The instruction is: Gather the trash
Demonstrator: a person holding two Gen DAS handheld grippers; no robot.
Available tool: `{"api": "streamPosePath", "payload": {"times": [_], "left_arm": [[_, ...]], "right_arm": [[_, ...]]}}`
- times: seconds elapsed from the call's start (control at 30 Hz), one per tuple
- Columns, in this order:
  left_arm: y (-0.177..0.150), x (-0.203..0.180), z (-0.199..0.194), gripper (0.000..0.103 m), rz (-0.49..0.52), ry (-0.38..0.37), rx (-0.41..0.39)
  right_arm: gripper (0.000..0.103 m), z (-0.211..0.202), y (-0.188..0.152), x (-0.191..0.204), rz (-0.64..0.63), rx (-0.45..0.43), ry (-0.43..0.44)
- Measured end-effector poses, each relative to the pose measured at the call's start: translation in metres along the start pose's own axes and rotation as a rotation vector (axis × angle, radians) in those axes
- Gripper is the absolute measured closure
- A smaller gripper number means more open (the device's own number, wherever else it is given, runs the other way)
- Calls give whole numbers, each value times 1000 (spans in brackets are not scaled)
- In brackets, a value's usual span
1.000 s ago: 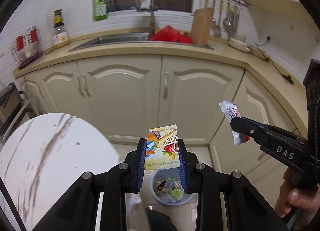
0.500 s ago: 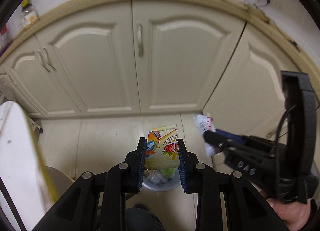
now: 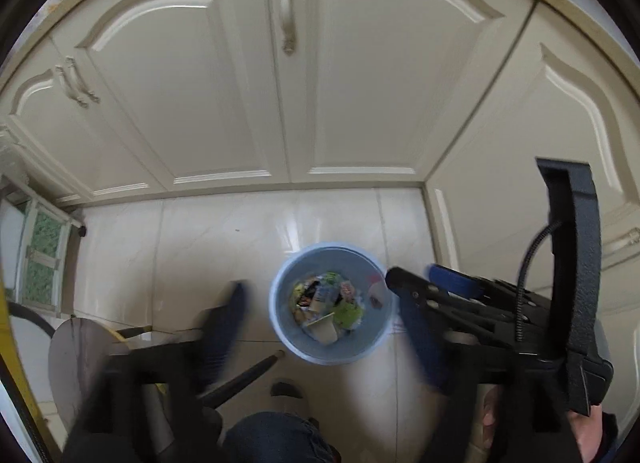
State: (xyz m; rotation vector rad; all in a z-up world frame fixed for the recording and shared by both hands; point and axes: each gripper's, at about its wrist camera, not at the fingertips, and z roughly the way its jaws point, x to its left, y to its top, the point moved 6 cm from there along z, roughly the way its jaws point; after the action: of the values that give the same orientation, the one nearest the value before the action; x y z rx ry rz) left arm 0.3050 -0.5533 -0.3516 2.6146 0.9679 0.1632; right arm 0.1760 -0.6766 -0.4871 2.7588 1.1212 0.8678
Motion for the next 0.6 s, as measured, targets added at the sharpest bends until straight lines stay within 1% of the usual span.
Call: {"api": "streamPosePath", "payload": {"times": [0.03, 0.07, 0.13, 0.17, 0.23, 0.27, 0.37, 0.43, 0.53, 0.6], "left_arm": [[3, -1, 1, 20, -3, 4, -6], [3, 0, 1, 19, -6, 5, -5], [2, -1, 0, 17, -13, 19, -5], [1, -3, 0, 15, -15, 24, -10], [-5, -7, -9, 9, -24, 35, -28], [-6, -7, -13, 9, -25, 42, -36], [-9, -7, -26, 7, -18, 73, -55], [-17, -18, -38, 6, -12, 98, -66], [-22, -24, -56, 5, -8, 110, -88], [-27, -25, -73, 5, -13, 104, -116]], "right_arm": [[43, 0, 0, -1, 7, 1, 7], [38, 0, -1, -3, 15, -3, 15], [24, -3, -1, -6, 27, -12, 15], [19, -4, -1, -7, 34, -17, 14], [5, -9, 0, -12, 55, -33, -13], [1, -12, 0, -14, 68, -39, -20], [0, -23, 0, -17, 98, -43, -32], [0, -33, 0, -15, 101, -58, -42], [0, -51, 1, -8, 112, -81, -47], [0, -63, 2, -2, 111, -100, -50]]}}
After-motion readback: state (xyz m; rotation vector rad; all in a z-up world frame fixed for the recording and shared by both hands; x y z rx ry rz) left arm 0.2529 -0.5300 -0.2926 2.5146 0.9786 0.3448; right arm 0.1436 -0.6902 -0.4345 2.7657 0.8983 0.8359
